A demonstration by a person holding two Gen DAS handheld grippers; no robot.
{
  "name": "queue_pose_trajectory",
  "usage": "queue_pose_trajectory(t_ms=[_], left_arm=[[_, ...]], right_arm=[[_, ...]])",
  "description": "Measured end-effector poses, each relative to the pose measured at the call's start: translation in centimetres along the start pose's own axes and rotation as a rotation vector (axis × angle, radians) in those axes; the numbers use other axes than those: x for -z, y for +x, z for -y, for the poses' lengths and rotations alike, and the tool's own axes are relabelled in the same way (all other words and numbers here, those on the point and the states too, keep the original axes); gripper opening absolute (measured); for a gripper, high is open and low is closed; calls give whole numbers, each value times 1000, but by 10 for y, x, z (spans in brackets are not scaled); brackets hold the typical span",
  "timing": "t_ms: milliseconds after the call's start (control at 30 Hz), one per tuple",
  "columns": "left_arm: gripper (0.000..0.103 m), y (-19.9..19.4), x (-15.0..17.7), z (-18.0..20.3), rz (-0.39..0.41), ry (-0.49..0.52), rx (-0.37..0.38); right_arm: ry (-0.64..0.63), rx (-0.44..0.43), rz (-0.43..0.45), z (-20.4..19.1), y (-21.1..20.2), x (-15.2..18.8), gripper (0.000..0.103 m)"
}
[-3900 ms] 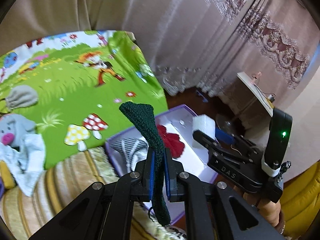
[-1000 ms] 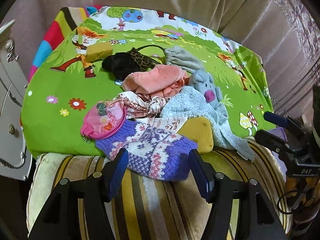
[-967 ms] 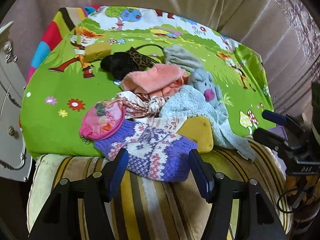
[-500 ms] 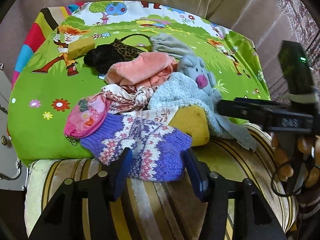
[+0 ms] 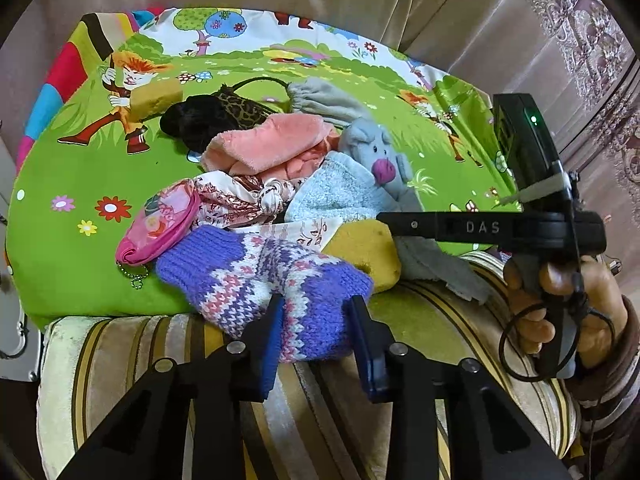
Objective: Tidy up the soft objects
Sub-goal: 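Grasp the light blue pig-face towel with the right tool and lift it, then carry the towel and purple knitted sock into the box and open both tools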
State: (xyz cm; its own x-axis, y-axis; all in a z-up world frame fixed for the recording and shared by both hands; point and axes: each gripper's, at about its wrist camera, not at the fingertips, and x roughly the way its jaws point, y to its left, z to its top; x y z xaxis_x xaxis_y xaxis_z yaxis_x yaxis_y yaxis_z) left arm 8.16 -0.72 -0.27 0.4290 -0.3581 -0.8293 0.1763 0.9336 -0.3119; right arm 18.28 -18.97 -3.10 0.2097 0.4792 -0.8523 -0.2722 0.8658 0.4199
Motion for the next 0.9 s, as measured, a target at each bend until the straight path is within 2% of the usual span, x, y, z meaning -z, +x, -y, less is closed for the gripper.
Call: queue_pose_trajectory(t_ms=[67, 167, 433, 900], left_arm=[[32, -3, 2, 0, 10, -4, 9], [32, -10, 5, 3, 25, -5, 15], [32, -26, 14, 14, 68, 6, -15], [31, -53, 16, 32, 140, 10, -13]], right_arm=[[-10, -12, 12, -2, -4, 3, 17], [-17, -27, 33, -4, -12, 8, 16], [-45, -21, 102, -8, -44, 29, 16], [-93, 22, 251, -12, -107, 60, 16]])
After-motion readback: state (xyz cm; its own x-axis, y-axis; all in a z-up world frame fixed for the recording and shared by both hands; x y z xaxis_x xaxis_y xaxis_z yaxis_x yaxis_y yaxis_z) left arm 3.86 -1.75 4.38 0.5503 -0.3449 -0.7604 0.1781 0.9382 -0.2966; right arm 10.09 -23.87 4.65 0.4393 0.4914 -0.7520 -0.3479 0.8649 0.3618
